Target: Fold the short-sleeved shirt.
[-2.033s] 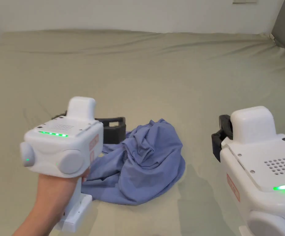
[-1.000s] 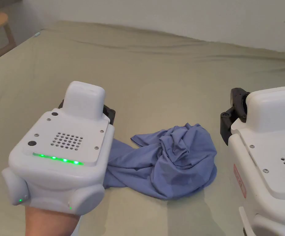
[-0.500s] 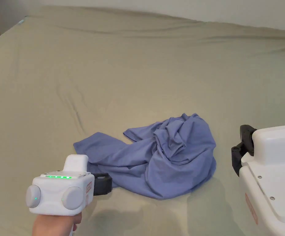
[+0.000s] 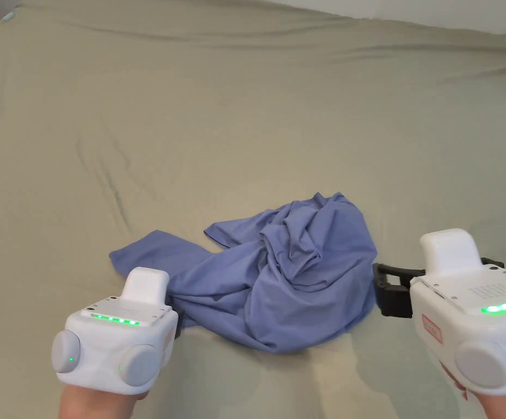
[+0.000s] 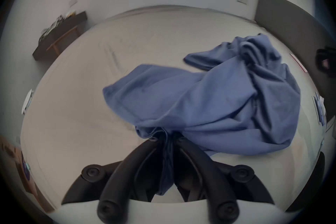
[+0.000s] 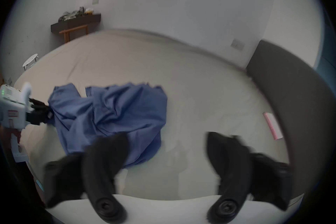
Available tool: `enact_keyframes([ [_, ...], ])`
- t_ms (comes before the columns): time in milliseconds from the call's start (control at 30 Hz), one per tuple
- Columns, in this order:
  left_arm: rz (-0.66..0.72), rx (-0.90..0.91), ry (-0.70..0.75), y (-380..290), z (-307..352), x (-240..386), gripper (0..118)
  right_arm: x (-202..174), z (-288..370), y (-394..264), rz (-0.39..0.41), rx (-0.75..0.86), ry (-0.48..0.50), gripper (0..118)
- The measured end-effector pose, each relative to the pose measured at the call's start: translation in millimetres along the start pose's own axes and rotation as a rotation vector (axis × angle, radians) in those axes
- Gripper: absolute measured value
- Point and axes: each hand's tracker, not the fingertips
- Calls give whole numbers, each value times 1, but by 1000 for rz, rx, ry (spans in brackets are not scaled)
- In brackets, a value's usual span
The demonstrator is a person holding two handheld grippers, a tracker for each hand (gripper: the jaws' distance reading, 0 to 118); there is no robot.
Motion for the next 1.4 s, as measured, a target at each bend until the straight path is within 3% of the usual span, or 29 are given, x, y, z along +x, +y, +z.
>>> enact_keyframes([
  [33, 10, -7, 12, 0, 4, -2, 9, 2, -16, 0, -3, -20, 7, 106],
  [233, 88, 40, -18, -10, 48, -24, 9, 15, -115, -1, -40, -207, 70, 107],
  [400, 119, 33, -14, -20, 65, -33, 9, 5, -147, 0, -51, -244, 133, 106],
  [433, 114, 26, -17, -21, 64, -32, 9, 2, -145, 1, -46, -238, 130, 101],
  [500, 104, 28, -8, -24, 62, -30, 9, -3, -137, 3, -64, -208, 187, 75],
  [600, 99, 25, -4, -24, 59, -28, 9, -6, -127, 6, -50, -199, 180, 12],
  [633, 110, 33, -4, -23, 59, -29, 9, -3, -121, 7, -13, -174, 123, 12],
  [700, 125, 59, 2, -17, 65, -33, 9, 5, -109, 9, -49, -174, 156, 12],
  [800, 162, 161, 9, -3, 86, -40, 9, 20, -67, 17, -158, -34, 138, 12],
  [933, 180, 308, 31, 22, 123, -50, 9, 33, 4, 35, -219, 136, 127, 12],
  [1167, 210, 588, 31, 76, 207, -63, 9, 42, 133, 69, -255, 461, 41, 12],
  [1400, 187, 808, 35, 119, 285, -63, 9, 36, 230, 94, -210, 695, -75, 12],
])
